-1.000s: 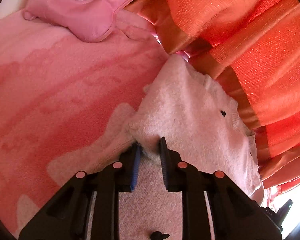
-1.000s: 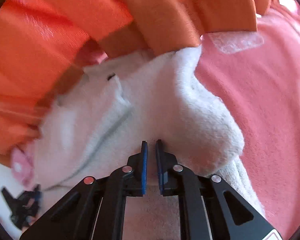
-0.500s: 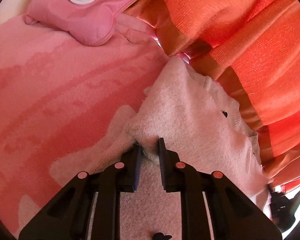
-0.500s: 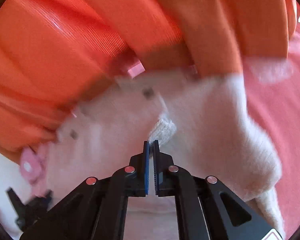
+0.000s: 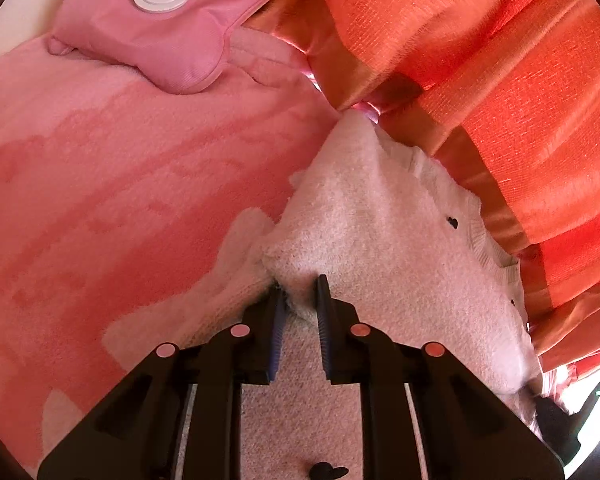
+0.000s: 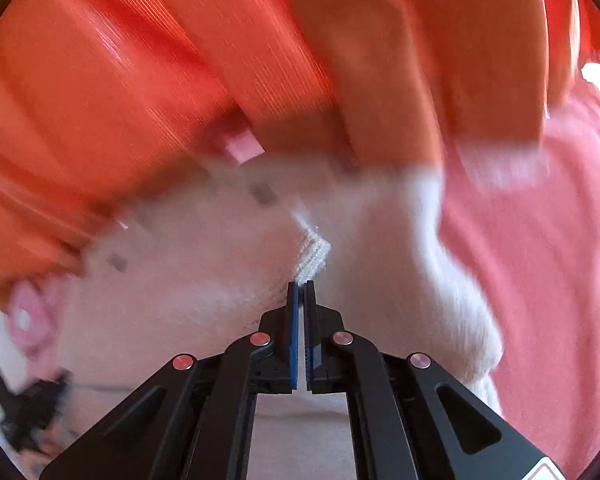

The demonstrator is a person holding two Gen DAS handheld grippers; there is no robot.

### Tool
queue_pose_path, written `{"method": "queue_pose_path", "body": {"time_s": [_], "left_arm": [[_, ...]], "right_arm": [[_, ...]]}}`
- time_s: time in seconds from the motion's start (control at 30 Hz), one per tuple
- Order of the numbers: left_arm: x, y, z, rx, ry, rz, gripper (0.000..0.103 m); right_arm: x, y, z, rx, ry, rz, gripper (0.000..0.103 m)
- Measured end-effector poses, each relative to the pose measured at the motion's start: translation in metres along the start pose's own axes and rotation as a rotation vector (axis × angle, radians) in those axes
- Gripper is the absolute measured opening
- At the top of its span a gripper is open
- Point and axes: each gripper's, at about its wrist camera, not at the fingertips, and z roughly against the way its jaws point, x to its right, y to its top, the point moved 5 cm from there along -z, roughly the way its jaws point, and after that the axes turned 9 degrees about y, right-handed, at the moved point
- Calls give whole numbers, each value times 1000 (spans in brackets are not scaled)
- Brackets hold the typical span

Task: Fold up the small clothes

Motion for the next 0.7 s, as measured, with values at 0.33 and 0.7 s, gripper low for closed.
{"method": "queue_pose_path", "body": {"time_s": [0.33,0.7], "left_arm": [[-27,-16,54,-69,-55,39,48],[-106,-134,133,-243,29,-185,76]], "right_arm": [[9,-23,117,-21,-28,-33,54],[67,-174,182,-494,99,-12,57]]}}
